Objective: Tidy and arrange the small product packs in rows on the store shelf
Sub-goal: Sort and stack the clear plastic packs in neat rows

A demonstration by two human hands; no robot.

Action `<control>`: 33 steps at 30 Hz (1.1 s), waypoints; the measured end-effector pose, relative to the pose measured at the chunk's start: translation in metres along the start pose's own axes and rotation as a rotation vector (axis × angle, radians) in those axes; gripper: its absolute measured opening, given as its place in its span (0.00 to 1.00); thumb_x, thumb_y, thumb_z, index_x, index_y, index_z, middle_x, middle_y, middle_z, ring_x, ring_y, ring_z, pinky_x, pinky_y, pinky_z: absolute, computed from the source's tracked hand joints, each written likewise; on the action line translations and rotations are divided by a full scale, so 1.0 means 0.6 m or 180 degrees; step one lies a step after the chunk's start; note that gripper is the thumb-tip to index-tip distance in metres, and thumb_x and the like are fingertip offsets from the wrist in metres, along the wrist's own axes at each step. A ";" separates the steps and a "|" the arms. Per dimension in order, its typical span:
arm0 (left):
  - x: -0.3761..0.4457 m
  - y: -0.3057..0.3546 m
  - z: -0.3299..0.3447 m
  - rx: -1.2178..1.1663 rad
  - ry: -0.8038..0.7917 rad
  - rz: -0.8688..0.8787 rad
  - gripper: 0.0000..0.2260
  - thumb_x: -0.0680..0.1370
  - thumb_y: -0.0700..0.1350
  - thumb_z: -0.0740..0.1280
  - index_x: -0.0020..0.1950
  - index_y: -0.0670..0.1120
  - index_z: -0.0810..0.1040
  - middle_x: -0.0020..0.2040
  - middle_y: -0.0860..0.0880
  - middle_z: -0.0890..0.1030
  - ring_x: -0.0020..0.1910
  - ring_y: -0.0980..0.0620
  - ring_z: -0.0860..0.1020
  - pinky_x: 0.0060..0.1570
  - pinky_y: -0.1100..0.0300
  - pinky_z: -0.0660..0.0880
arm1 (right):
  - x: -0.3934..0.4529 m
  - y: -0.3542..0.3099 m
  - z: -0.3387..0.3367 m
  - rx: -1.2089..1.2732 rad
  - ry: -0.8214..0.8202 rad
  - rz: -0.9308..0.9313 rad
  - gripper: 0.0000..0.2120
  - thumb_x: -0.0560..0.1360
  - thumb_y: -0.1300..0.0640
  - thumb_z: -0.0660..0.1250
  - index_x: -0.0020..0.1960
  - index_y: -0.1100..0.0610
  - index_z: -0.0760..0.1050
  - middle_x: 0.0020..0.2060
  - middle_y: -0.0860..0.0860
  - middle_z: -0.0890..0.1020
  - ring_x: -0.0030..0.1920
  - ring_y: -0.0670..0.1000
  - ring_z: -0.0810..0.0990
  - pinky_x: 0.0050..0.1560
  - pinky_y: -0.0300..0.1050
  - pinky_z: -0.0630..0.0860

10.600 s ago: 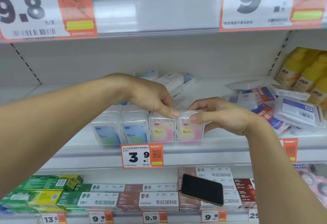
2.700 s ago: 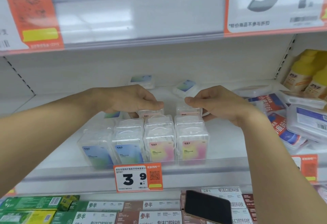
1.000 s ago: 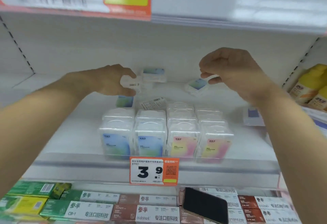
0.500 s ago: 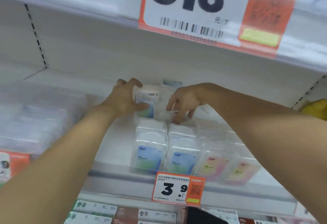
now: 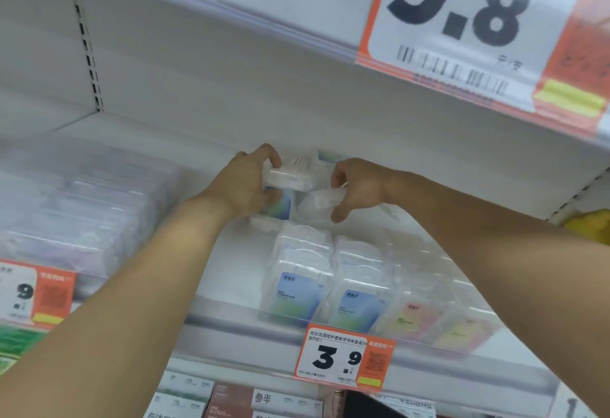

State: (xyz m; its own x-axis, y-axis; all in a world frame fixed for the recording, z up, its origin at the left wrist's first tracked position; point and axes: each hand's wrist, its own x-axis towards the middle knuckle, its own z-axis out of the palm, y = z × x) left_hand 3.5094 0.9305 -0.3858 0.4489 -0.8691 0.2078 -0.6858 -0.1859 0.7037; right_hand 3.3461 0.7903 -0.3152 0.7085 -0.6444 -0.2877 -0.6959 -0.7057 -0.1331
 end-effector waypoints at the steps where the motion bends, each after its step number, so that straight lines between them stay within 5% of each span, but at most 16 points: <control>1: 0.000 0.001 -0.001 0.0049 -0.0005 0.0025 0.16 0.73 0.44 0.71 0.56 0.54 0.69 0.50 0.41 0.75 0.40 0.43 0.77 0.33 0.62 0.68 | -0.005 0.000 -0.002 -0.0010 -0.0209 0.0032 0.32 0.63 0.50 0.83 0.62 0.54 0.73 0.60 0.48 0.75 0.58 0.51 0.75 0.56 0.43 0.73; 5: -0.001 0.007 -0.001 -0.0059 -0.0029 0.0038 0.14 0.72 0.47 0.72 0.53 0.51 0.70 0.49 0.43 0.78 0.44 0.44 0.77 0.39 0.55 0.73 | -0.013 0.005 -0.005 0.0132 -0.0569 0.0085 0.29 0.59 0.50 0.85 0.54 0.51 0.76 0.55 0.47 0.78 0.57 0.53 0.78 0.60 0.46 0.75; 10: 0.001 0.005 0.005 -0.0042 0.0151 -0.0004 0.14 0.73 0.53 0.73 0.46 0.50 0.69 0.53 0.44 0.77 0.48 0.44 0.78 0.43 0.55 0.74 | -0.017 0.010 -0.003 0.0134 -0.0456 0.0014 0.40 0.57 0.49 0.85 0.66 0.49 0.73 0.59 0.46 0.76 0.59 0.51 0.77 0.61 0.45 0.75; 12: 0.000 0.007 0.002 -0.0121 0.0168 -0.0030 0.17 0.72 0.51 0.75 0.48 0.48 0.68 0.53 0.45 0.76 0.49 0.44 0.78 0.44 0.53 0.76 | -0.021 0.011 -0.003 0.0143 -0.0351 -0.0016 0.42 0.57 0.47 0.85 0.67 0.50 0.75 0.58 0.45 0.76 0.58 0.50 0.76 0.60 0.42 0.74; 16: -0.002 0.018 -0.010 -0.0394 0.0287 0.0031 0.27 0.67 0.47 0.79 0.60 0.45 0.69 0.55 0.47 0.74 0.51 0.48 0.75 0.45 0.57 0.72 | -0.027 0.019 -0.004 0.0234 -0.0236 -0.0088 0.23 0.54 0.45 0.86 0.47 0.48 0.84 0.44 0.45 0.83 0.48 0.50 0.81 0.47 0.42 0.76; 21: -0.006 0.040 -0.033 -0.0375 0.0564 0.0251 0.33 0.65 0.44 0.80 0.68 0.46 0.73 0.60 0.46 0.71 0.49 0.50 0.76 0.49 0.61 0.73 | -0.035 0.026 -0.011 0.0067 -0.0102 -0.0086 0.37 0.56 0.36 0.81 0.53 0.62 0.79 0.50 0.59 0.80 0.45 0.52 0.75 0.47 0.46 0.70; 23: -0.009 0.047 -0.041 -0.0361 0.0658 0.0384 0.30 0.66 0.41 0.78 0.67 0.49 0.74 0.60 0.45 0.70 0.48 0.48 0.78 0.50 0.59 0.76 | -0.041 0.026 -0.020 0.0154 -0.0020 -0.0013 0.27 0.62 0.40 0.80 0.49 0.58 0.78 0.44 0.51 0.79 0.43 0.50 0.76 0.44 0.43 0.71; 25: -0.010 0.048 -0.045 -0.0340 0.0726 0.0422 0.29 0.68 0.38 0.75 0.68 0.53 0.73 0.60 0.44 0.70 0.48 0.48 0.78 0.50 0.62 0.74 | -0.045 0.024 -0.029 0.0506 -0.0027 0.0084 0.21 0.67 0.46 0.79 0.54 0.53 0.77 0.46 0.50 0.81 0.43 0.49 0.80 0.43 0.42 0.77; 29: -0.003 0.040 -0.040 -0.0335 0.0825 0.0083 0.29 0.73 0.39 0.68 0.73 0.53 0.67 0.59 0.41 0.74 0.56 0.45 0.75 0.53 0.62 0.68 | -0.042 0.021 -0.030 0.0981 -0.0246 0.0260 0.27 0.75 0.47 0.73 0.68 0.55 0.68 0.46 0.56 0.85 0.45 0.53 0.85 0.49 0.48 0.83; 33: 0.003 0.028 -0.036 -0.0032 0.0665 -0.0402 0.26 0.77 0.39 0.62 0.75 0.44 0.62 0.65 0.37 0.71 0.57 0.40 0.74 0.50 0.60 0.66 | -0.040 0.010 -0.019 0.1391 -0.0395 0.0295 0.34 0.78 0.52 0.70 0.77 0.54 0.56 0.41 0.57 0.86 0.36 0.54 0.85 0.39 0.45 0.81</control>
State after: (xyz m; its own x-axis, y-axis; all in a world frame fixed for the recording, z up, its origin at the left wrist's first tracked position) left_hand 3.5110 0.9357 -0.3586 0.6402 -0.7254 0.2529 -0.6114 -0.2817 0.7394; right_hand 3.3263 0.7983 -0.2980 0.6400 -0.6400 -0.4252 -0.7588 -0.4392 -0.4810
